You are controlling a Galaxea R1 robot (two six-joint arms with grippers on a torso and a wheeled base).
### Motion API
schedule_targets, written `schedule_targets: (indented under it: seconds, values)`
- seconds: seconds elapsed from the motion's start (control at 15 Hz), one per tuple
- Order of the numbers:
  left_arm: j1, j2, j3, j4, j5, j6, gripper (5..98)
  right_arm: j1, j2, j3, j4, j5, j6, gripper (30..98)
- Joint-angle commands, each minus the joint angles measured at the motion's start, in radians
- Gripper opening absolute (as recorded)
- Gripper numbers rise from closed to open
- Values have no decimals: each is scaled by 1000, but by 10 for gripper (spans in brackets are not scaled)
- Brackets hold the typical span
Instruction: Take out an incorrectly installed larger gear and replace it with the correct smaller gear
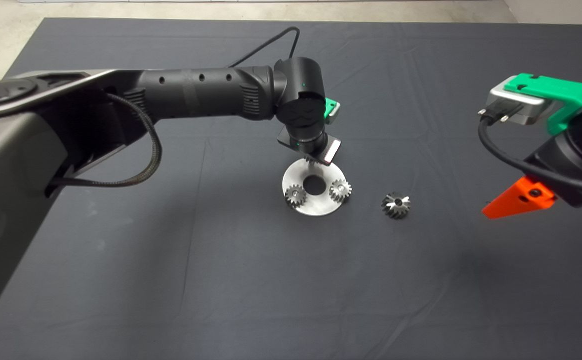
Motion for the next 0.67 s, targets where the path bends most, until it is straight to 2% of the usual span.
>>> schedule_targets:
  seconds: [0.0, 0.2, 0.47, 0.6]
  values:
    - [-7, 2, 8, 34, 41, 6, 344, 25, 0, 4, 30, -11, 5, 923]
    - [-12, 1, 15, 37, 68, -13, 344, 25, -3, 5, 32, -11, 5, 923]
    - [-18, 1, 42, 37, 72, -43, 338, 25, -14, 13, 30, -11, 5, 923]
    - [-18, 1, 51, 37, 97, -51, 338, 25, -14, 13, 30, -11, 5, 923]
